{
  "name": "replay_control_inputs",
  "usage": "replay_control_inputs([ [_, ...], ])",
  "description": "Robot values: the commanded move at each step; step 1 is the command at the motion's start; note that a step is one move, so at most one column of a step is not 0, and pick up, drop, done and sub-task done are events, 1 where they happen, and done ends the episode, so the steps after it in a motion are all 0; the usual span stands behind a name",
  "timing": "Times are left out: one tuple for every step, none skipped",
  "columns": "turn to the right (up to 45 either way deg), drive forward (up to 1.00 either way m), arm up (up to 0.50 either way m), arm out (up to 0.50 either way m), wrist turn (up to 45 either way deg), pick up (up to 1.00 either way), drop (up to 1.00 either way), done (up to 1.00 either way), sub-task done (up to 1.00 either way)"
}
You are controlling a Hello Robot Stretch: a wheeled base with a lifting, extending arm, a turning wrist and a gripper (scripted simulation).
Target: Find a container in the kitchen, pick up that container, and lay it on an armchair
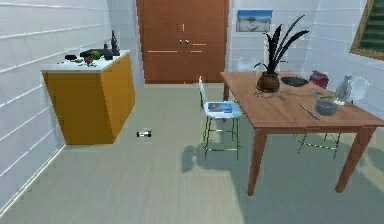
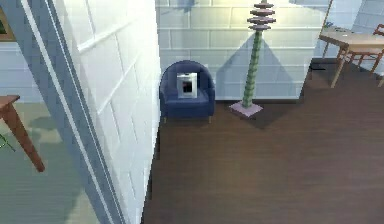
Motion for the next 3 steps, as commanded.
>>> replay_control_inputs([
  [6.0, 0.00, 0.00, 0.00, 0.0, 0.00, 0.00, 0.00, 0.00],
  [0.0, 0.75, 0.00, 0.00, 0.0, 0.00, 0.00, 0.00, 0.00],
  [-39.0, 0.00, 0.00, 0.00, 0.0, 0.00, 0.00, 0.00, 0.00],
])
